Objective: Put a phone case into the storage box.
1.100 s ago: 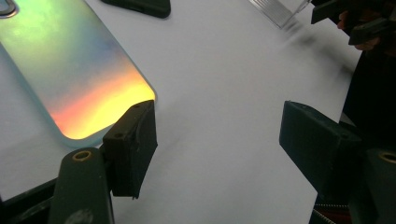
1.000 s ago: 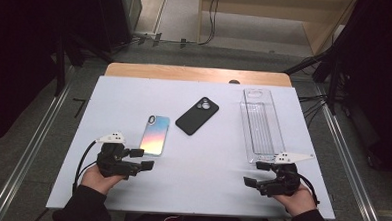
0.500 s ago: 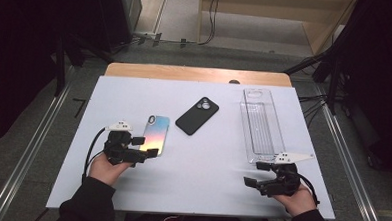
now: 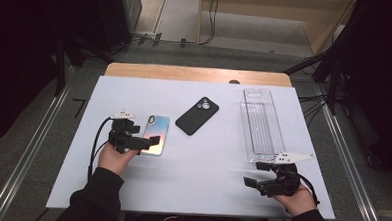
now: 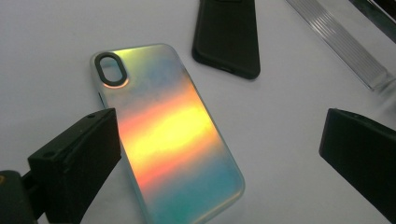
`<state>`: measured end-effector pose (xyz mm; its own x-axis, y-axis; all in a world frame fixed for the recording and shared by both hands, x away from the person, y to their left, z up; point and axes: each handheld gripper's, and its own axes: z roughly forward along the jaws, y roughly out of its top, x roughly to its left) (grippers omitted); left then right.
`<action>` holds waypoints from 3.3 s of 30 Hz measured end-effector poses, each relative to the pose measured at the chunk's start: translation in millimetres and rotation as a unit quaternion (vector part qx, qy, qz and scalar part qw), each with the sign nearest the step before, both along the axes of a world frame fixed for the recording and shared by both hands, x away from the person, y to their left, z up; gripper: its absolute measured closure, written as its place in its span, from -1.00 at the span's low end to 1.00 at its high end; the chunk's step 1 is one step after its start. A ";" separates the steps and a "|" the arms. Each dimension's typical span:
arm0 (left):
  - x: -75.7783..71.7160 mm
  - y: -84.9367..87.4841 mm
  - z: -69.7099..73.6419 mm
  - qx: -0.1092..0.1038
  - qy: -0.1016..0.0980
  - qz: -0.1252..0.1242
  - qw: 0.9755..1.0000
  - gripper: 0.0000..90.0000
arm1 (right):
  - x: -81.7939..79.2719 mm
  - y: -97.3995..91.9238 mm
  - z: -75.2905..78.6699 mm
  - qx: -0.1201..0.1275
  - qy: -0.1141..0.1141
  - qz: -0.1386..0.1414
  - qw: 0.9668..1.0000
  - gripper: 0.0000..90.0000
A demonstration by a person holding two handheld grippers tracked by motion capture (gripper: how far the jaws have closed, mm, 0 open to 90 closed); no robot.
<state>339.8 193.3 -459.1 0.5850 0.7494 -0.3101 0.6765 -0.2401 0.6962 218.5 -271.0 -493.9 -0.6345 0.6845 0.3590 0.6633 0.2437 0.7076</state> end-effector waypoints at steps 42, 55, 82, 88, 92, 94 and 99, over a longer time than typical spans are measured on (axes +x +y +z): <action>22.7 -37.0 -26.0 0.089 -0.027 0.120 0.988 -1.00 | -0.6 0.6 0.9 -0.005 -0.001 -0.002 1.000 -0.72; 11.8 -41.9 -43.2 0.094 -0.024 0.133 0.986 -1.00 | 3.5 6.1 1.9 -0.004 -0.005 0.010 1.000 -0.72; 0.8 -58.8 -51.4 0.163 -0.064 0.150 0.973 -0.70 | 3.8 7.4 1.9 -0.001 -0.006 0.013 1.000 -0.72; 0.8 -58.6 -50.9 0.161 -0.064 0.154 0.973 -0.66 | 3.8 7.3 1.7 -0.001 -0.006 0.014 1.000 -0.72; 0.5 -58.9 -50.5 0.163 -0.066 0.153 0.972 -0.65 | 3.5 7.4 2.1 -0.001 -0.006 0.014 1.000 -0.72; 0.9 -58.1 -49.5 0.163 -0.064 0.154 0.973 -0.64 | 3.6 7.3 2.0 -0.002 -0.006 0.015 1.000 -0.72; 0.4 -56.4 -45.9 0.161 -0.066 0.157 0.972 -0.63 | 3.6 7.1 2.2 -0.001 -0.006 0.015 1.000 -0.72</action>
<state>340.2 137.0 -505.0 0.3303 0.9434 0.0316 0.6613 -0.2552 0.7054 222.1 -263.9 -491.7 -0.6585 0.6663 0.3498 0.6476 0.2649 0.7144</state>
